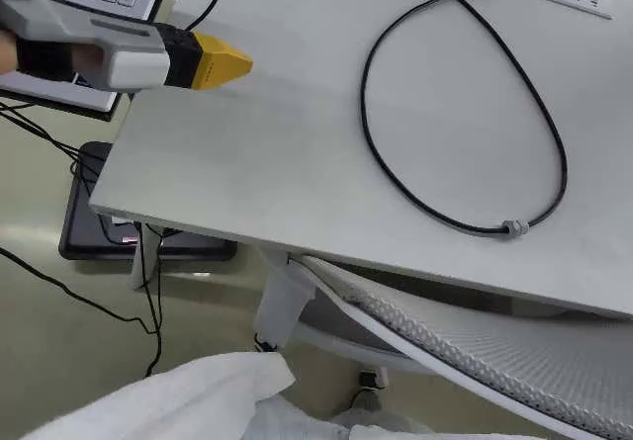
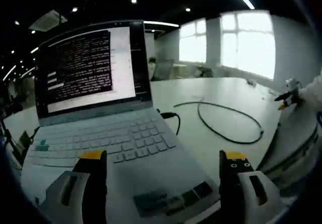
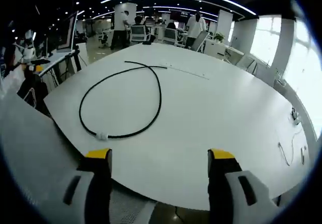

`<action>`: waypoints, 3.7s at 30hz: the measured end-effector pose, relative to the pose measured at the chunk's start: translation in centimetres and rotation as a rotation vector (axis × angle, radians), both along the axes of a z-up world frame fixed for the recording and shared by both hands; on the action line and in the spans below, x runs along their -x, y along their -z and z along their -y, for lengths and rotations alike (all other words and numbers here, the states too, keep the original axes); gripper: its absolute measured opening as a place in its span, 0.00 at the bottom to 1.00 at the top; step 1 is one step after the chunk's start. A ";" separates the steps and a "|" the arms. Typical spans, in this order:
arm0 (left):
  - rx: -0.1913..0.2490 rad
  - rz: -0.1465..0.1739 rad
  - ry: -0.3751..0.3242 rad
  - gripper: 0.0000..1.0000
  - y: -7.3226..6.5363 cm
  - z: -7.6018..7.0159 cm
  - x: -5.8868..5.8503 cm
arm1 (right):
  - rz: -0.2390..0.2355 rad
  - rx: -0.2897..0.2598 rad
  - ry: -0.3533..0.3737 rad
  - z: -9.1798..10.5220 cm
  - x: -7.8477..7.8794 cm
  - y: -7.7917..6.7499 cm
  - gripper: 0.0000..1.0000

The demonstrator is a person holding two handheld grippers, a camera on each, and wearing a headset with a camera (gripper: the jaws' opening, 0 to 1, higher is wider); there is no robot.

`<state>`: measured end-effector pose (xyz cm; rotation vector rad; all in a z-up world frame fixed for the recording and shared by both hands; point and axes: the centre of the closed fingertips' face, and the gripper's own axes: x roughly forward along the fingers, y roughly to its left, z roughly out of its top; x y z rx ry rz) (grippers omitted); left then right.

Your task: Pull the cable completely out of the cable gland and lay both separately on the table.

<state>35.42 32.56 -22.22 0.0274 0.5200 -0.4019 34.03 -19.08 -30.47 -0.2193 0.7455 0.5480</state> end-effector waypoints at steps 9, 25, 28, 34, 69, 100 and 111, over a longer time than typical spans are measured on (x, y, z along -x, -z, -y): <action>0.046 -0.029 0.036 0.98 -0.3 1.6 0.9 | -0.010 -0.011 -0.001 0.1 0.0 0.1 0.83; 0.200 -0.143 0.317 0.97 0.3 20.3 -0.1 | -0.022 -0.089 -0.054 -1.1 -0.1 -0.4 0.87; 0.177 -0.160 0.320 0.96 0.9 20.7 -0.1 | -0.029 -0.105 -0.073 -1.2 -0.3 -0.3 0.87; 0.144 -0.177 0.278 0.95 1.6 21.2 0.0 | -0.032 -0.135 -0.137 -1.7 -0.6 0.4 0.87; 0.150 -0.102 0.236 0.86 0.6 24.9 2.2 | 0.004 -0.083 -0.724 -7.1 -2.3 4.0 0.67; 0.168 -0.125 0.201 0.71 0.4 24.6 3.6 | -0.016 -0.050 -1.063 -11.3 -1.8 10.0 0.21; 0.175 -0.131 0.205 0.69 0.4 24.5 3.8 | -0.026 -0.041 -1.094 -11.7 -1.4 11.0 0.13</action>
